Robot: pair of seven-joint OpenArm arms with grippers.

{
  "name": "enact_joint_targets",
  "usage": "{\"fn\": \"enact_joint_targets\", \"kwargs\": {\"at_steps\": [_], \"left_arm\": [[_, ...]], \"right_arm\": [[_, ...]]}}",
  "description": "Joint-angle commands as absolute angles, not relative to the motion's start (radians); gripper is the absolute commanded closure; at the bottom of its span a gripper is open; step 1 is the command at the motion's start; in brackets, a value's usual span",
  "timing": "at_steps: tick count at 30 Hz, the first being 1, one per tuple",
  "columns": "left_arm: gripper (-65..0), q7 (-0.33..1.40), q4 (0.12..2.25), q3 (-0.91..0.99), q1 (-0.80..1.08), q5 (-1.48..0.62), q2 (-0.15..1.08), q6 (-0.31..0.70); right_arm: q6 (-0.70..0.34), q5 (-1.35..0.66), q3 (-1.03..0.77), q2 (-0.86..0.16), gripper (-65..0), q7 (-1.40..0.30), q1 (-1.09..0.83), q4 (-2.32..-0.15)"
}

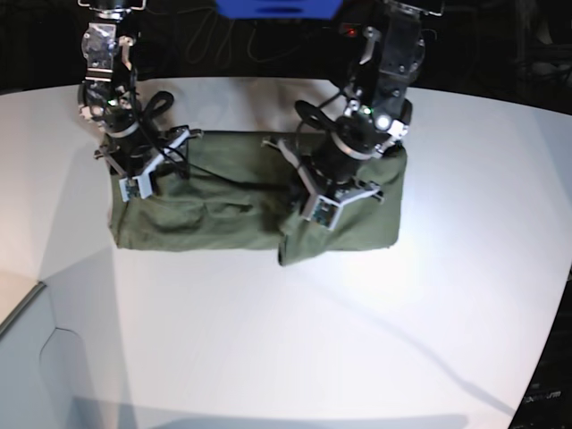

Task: Layout the t-shirt on the table in an organized manner, then fold the t-shirt properly
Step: 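Grasp the strip's middle with the left gripper and fold it toward the right gripper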

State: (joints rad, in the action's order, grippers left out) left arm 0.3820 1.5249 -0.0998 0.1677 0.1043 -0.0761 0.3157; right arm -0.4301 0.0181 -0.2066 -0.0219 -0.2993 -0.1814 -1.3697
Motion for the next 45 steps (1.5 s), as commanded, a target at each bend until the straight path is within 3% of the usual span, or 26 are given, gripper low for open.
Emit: {"fn": "enact_joint_targets", "kwargs": {"at_steps": [1,20,30,35,38,45], "left_arm": [[-0.1,0.36,1.526,-0.107,0.142,0.097,-0.087,0.314],[-0.1,0.357,1.368,-0.22,0.056,0.088,-0.108,0.312],[-0.1,0.358,1.366,-0.222,0.021,0.094,-0.139,0.312],[-1.0,0.367,1.342,-0.222,0.019,0.094,-0.136,0.314],[-8.3,0.367,1.305,-0.222,0.019,0.094,-0.137,0.314],[-34.7,0.367,1.297,-0.222,0.041,0.087,-0.143,0.314]], "right_arm": [[-0.43,0.005,-0.208,-0.028,-38.8,-0.278,-0.176,-1.391],[-0.43,0.005,-0.208,-0.028,-38.8,-0.278,-0.173,-1.395],[-0.43,0.005,-0.211,-0.028,-39.2,-0.285,-0.177,-1.523],[-0.432,0.002,-0.3,-0.021,-39.2,-0.286,-0.163,-1.55],[-0.432,0.002,-0.335,-0.021,-39.2,-0.286,-0.139,-1.546],[-0.432,0.002,-0.364,-0.028,-39.3,-0.288,-0.093,-1.451]]}}
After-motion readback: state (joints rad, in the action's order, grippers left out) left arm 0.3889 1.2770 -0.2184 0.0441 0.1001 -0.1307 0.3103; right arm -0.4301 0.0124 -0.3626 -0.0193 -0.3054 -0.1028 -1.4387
